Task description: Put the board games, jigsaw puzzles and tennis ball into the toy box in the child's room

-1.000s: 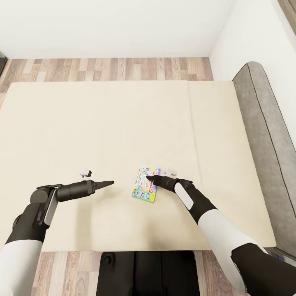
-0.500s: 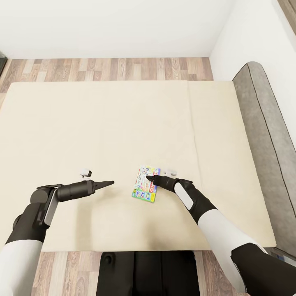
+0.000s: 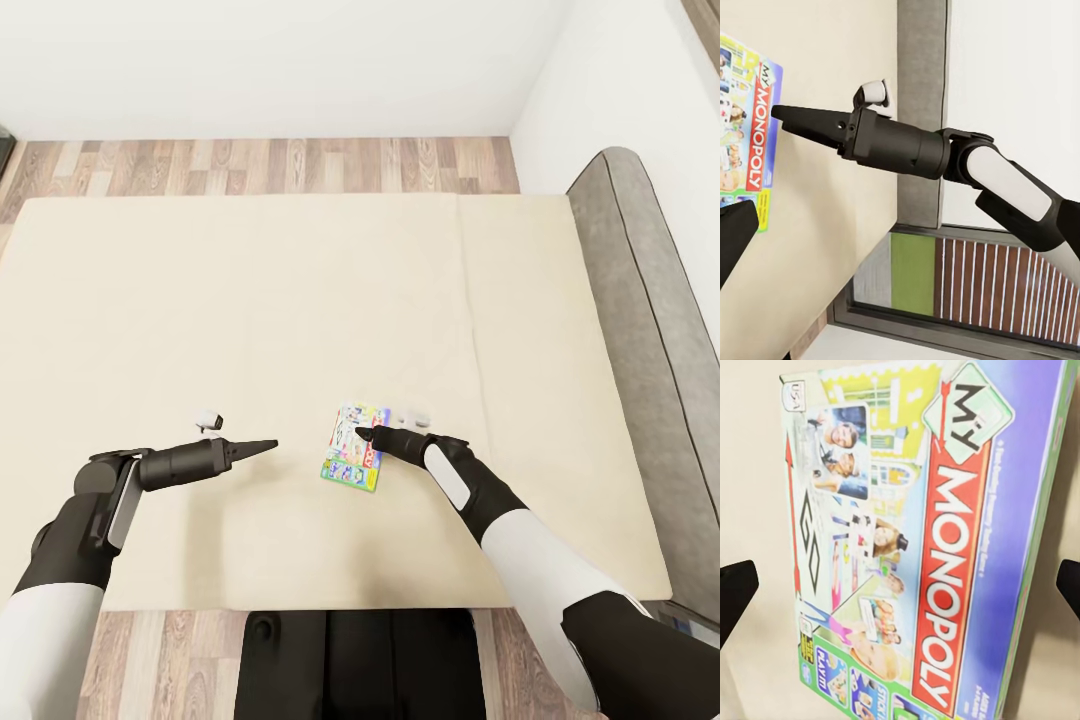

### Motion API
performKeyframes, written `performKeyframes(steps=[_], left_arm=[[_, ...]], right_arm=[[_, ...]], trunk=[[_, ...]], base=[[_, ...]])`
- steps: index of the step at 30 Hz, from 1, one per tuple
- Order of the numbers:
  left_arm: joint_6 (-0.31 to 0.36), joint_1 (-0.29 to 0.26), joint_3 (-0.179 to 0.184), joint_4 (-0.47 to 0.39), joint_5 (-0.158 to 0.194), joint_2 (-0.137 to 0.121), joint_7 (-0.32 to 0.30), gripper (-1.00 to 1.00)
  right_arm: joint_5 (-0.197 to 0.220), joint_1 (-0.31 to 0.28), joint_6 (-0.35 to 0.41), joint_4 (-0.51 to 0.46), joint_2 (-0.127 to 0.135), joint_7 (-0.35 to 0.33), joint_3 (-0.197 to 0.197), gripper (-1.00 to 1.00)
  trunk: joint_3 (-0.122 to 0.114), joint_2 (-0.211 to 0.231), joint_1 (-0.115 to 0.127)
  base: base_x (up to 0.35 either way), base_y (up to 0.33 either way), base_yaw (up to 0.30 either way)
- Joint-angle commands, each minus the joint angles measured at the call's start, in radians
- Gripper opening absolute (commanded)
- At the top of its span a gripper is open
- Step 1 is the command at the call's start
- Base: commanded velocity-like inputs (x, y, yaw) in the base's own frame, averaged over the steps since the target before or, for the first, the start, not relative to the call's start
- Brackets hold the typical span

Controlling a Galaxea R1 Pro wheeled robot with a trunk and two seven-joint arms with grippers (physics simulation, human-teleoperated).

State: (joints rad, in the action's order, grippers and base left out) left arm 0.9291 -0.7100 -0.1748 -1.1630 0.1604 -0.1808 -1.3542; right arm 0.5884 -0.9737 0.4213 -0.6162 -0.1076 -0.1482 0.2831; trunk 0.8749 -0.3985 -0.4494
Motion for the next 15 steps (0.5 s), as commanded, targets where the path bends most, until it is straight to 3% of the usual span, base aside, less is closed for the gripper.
performKeyframes(steps=[1,15], left_arm=[[0.01,0.0,0.0,0.0,0.002,0.0,-0.002,1.0],[0.01,0.0,0.0,0.0,0.002,-0.001,-0.002,1.0]], right_arm=[[0.002,0.0,0.004,0.0,0.0,0.0,0.001,1.0],[0.002,0.0,0.002,-0.001,0.0,0.0,0.001,1.0]], trunk=[[0.001,-0.002,-0.001],[0.002,-0.002,-0.001]], base=[[0.0,0.0,0.0],[0.0,0.0,0.0]])
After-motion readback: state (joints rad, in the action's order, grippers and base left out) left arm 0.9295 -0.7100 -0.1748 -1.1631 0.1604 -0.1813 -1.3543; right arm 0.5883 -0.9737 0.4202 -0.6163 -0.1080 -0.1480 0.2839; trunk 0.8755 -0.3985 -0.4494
